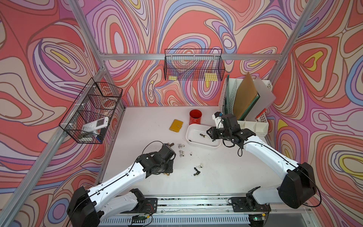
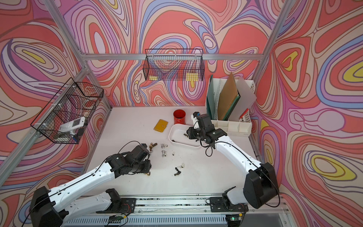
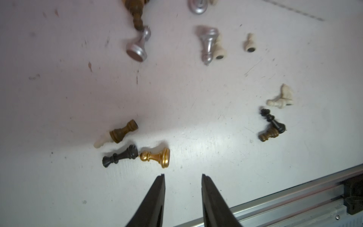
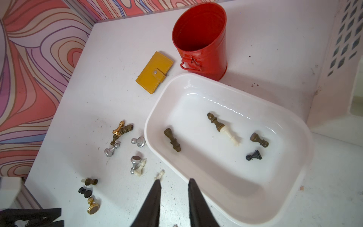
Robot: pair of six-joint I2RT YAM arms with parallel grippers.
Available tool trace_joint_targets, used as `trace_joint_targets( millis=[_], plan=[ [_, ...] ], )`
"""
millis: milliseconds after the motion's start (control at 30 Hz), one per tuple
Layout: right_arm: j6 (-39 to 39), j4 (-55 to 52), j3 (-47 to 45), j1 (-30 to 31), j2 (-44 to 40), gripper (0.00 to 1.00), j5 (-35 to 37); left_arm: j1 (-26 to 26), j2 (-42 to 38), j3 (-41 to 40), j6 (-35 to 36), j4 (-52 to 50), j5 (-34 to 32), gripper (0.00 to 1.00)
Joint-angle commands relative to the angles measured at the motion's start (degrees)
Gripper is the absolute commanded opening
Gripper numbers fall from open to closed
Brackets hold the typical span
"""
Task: Put the chess pieces into the storage box
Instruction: Pick up the chess piece at the center of the board.
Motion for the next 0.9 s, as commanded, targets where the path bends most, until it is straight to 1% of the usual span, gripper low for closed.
trace_joint_targets(
  millis=[0, 167, 300, 500, 633, 867],
  plan=[
    [1.14, 3.40, -1.38, 0.00, -0.43, 0.27, -1.70, -0.62, -0.56, -4.15, -12.48, 4.44, -0.83, 0.38],
    [0.42, 2.96, -1.49, 0.02, -0.56, 0.27, -1.27, -0.63, 0.09, -7.82, -17.63, 10.39, -2.65, 0.46],
    [0.74, 3.76, -3.17, -0.01, -1.24, 0.27, -0.78, -0.60, 3.26, -8.74, -19.16, 13.75, -3.09, 0.48],
    [1.30, 4.61, -5.48, 0.04, -2.55, 0.27, -0.60, -0.60, 7.39, -7.93, -19.64, 12.75, -4.94, 0.48],
    [1.11, 4.57, -5.40, 0.04, -2.03, 0.27, -0.75, -0.60, 6.47, -8.45, -21.11, 11.91, -6.39, 0.48],
    [1.06, 5.39, -4.67, 0.04, -0.16, 0.27, -1.92, -0.55, 5.53, -9.25, -22.27, 9.88, -6.63, 0.48]
  ],
)
